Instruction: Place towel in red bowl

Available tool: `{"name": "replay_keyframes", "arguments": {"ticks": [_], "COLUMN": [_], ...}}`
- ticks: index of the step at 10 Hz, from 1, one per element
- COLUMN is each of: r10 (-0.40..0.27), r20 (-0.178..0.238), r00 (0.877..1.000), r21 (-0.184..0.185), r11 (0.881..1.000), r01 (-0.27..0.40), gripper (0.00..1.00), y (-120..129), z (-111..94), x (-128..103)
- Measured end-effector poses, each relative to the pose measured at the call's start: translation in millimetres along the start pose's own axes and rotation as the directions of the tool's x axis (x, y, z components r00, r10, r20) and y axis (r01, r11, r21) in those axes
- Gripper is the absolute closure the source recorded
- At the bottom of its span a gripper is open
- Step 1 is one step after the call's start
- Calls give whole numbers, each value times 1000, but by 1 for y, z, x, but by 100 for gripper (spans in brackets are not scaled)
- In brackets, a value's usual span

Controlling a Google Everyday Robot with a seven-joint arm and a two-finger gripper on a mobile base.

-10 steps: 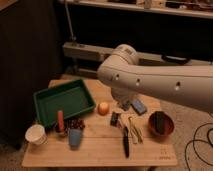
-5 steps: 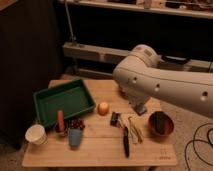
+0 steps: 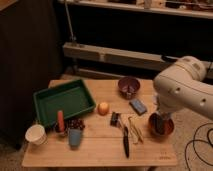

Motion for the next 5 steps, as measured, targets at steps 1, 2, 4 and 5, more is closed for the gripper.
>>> {"name": "replay_keyframes", "arguments": {"ticks": [1, 2, 4, 5], "r10": [46, 100, 199, 224], "r20": [-11, -30, -69, -78], "r00": [999, 995, 978, 971], "r21": [-8, -19, -77, -109], "r11": [999, 995, 976, 967], "r01": [-46, -101, -204, -232], "gripper": [100, 100, 100, 100], "y": [-22, -41, -60, -63], "z": [11, 26, 63, 76], "x": [11, 22, 41, 46]}}
